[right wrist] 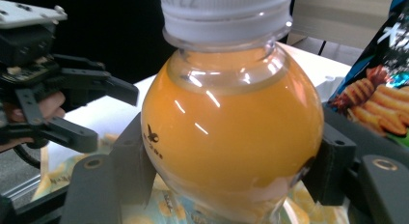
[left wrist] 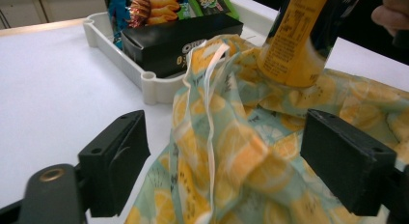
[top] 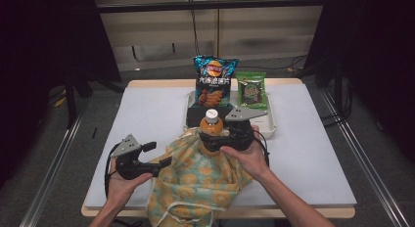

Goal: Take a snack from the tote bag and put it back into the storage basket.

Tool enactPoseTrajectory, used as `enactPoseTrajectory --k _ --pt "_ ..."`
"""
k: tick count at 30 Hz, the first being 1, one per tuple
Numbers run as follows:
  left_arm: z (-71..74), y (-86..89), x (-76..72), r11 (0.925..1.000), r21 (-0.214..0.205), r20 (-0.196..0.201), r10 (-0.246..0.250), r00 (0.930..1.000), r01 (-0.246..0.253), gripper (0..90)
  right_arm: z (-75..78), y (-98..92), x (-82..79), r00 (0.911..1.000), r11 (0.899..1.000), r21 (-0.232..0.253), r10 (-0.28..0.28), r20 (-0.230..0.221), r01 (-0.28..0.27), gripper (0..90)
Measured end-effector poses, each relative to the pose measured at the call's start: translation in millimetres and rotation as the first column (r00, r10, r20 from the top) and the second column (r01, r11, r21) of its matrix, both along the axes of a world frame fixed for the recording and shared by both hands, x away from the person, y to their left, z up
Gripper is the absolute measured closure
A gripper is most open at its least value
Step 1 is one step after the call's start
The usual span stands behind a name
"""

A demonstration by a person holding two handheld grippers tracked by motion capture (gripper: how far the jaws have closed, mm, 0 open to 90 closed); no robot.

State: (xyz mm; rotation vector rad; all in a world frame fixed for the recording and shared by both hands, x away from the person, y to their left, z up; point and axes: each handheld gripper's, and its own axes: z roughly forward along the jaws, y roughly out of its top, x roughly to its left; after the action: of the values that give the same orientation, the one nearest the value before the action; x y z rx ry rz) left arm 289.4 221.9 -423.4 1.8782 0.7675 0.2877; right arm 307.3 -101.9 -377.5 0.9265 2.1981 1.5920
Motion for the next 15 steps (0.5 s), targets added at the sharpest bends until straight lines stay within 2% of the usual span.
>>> enactPoseTrajectory --k 4,6,7,8,11,13,15 --pt "7.1 -7.7 11.5 0.9998 0.013 0.028 -0.016 0.9995 0.015 22.3 15.0 -4.9 2.6 0.9997 0.999 -0.03 -0.011 0.023 0.012 32.0" --pt "5.5 -11.9 18.7 1.0 0.002 0.024 -0.002 0.9997 0.002 26.4 21.0 -10.4 3.7 0.9992 1.0 -0.023 -0.019 0.034 0.02 31.9" --pt "2.9 -15.2 23.0 0.9997 0.013 0.024 -0.021 0.9995 0.021 27.7 22.9 -14.0 4.0 0.999 0.999 -0.02 -0.028 0.035 0.029 31.9" --pt "1.3 -17.3 25.0 0.9993 0.031 0.03 -0.023 0.9993 0.022 31.8 24.5 -18.3 4.3 0.9985 0.999 -0.022 -0.04 0.038 0.041 31.9" --pt "-4.9 -25.5 31.0 0.9987 0.043 0.018 -0.028 0.9994 0.027 34.8 25.0 -27.6 5.7 0.9974 0.998 -0.024 -0.06 0.039 0.061 31.9" --pt "-8.3 -29.3 34.8 0.9972 0.072 0.012 -0.021 0.9997 0.02 38.0 24.0 -34.0 6.8 0.9962 0.997 -0.029 -0.077 0.04 0.078 31.9" --pt "-11.2 -30.3 37.4 0.9938 0.111 0.026 0.004 0.9997 -0.007 54.0 22.4 -40.0 8.2 0.9955 0.996 -0.031 -0.088 0.037 0.089 31.9"
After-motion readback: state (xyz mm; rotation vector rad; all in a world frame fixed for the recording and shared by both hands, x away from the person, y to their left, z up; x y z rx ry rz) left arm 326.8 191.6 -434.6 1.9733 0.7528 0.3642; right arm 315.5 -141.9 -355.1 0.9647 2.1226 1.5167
